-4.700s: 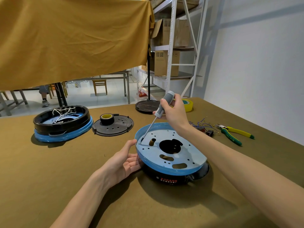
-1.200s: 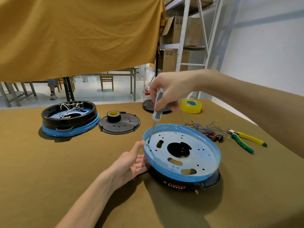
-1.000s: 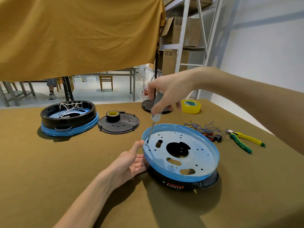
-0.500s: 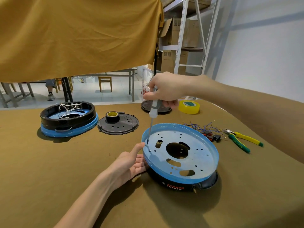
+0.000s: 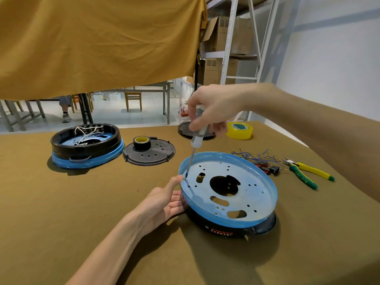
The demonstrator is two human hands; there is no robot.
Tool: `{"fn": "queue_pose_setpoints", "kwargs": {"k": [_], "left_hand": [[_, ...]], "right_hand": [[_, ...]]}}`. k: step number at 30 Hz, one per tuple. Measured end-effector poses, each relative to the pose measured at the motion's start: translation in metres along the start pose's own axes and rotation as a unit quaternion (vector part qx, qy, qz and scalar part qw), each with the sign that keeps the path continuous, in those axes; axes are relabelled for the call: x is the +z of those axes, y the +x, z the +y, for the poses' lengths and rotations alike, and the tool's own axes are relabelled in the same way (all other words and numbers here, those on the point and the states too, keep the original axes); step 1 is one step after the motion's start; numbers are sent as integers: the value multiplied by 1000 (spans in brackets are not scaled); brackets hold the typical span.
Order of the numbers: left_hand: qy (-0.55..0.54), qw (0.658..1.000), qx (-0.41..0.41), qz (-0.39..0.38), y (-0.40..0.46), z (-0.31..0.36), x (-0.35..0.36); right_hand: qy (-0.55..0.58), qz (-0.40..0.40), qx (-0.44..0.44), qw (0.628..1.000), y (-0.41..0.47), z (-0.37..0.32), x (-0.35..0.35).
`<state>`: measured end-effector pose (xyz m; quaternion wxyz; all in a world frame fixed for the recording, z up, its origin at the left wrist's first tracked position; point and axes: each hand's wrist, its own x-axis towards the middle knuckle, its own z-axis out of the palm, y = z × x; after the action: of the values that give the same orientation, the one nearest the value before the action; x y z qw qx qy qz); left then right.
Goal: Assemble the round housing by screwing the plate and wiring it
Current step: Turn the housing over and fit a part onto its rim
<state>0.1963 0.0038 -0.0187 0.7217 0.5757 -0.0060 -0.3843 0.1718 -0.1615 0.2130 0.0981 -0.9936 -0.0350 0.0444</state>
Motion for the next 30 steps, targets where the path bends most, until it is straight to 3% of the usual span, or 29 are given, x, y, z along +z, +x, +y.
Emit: {"fn": "queue_pose_setpoints", "kwargs": {"k": [3, 6, 11, 15, 19, 23, 27, 30], "left_hand": [[-9, 1000, -5, 0, -1, 1, 0], [-11, 1000, -7, -7, -2, 1, -1], [-20, 1000, -15, -1, -2, 2, -2], [-23, 1000, -10, -10, -1, 1, -2], [-33, 999, -11, -13, 0, 2, -3], [-29, 999, -11, -16, 1, 1, -4], [-29, 999, -8, -18, -1, 2, -3], [-25, 1000, -5, -17, -3, 2, -1]], "right_hand": [[-56, 14, 19, 998, 4, -3, 3], [24, -23, 2, 999, -2, 0, -4], [-46, 32, 20, 998, 3, 1, 7], [54, -24, 15, 998, -4, 5, -4], [-25, 2, 42, 999, 0, 4, 4], [53, -44, 32, 997, -6, 4, -7], [-28, -8, 48, 998, -1, -1, 1], [25, -38, 30, 999, -5, -2, -6]]}}
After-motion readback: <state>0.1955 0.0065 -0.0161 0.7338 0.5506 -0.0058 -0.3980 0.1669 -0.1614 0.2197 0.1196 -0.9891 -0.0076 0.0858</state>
